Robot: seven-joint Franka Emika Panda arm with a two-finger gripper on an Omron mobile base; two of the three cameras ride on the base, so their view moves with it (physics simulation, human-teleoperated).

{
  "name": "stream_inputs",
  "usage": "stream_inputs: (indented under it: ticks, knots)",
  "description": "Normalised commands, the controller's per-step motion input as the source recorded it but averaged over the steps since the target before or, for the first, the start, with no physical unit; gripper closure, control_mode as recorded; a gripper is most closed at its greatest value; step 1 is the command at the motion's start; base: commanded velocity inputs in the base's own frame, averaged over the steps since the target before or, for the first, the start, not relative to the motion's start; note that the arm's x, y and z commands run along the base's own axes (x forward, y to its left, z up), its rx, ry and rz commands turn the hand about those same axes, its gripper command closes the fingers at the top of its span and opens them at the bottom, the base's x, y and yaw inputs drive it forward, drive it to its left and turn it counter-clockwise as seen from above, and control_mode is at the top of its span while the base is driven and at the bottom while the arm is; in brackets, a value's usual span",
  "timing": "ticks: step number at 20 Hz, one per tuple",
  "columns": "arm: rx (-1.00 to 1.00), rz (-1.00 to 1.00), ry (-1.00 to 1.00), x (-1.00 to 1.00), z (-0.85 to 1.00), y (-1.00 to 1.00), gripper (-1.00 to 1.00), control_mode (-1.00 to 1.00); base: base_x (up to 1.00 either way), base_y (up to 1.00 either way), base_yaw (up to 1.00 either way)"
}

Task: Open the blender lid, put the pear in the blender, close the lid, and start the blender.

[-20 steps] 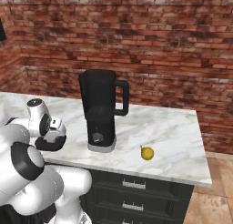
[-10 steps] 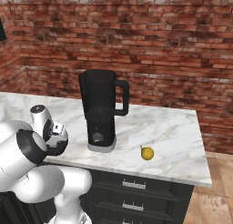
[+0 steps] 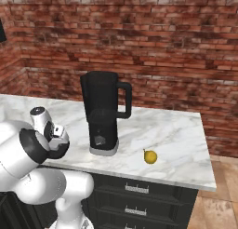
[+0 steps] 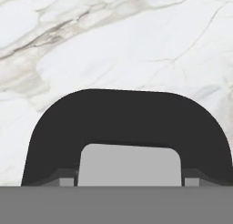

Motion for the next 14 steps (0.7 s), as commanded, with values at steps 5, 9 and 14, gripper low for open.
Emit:
stream_inputs:
  ticks: [5,9,14]
  knots:
    - [0.00,0.00,-0.04,0.00,0.00,0.00,-1.00,-1.00,0.00,0.00,0.00]
    - [0.00,0.00,-0.06,-0.04,0.23,0.00,-1.00,-1.00,0.00,0.00,0.00]
    - [0.00,0.00,-0.09,-0.06,0.75,0.00,-1.00,-1.00,0.00,0.00,0.00]
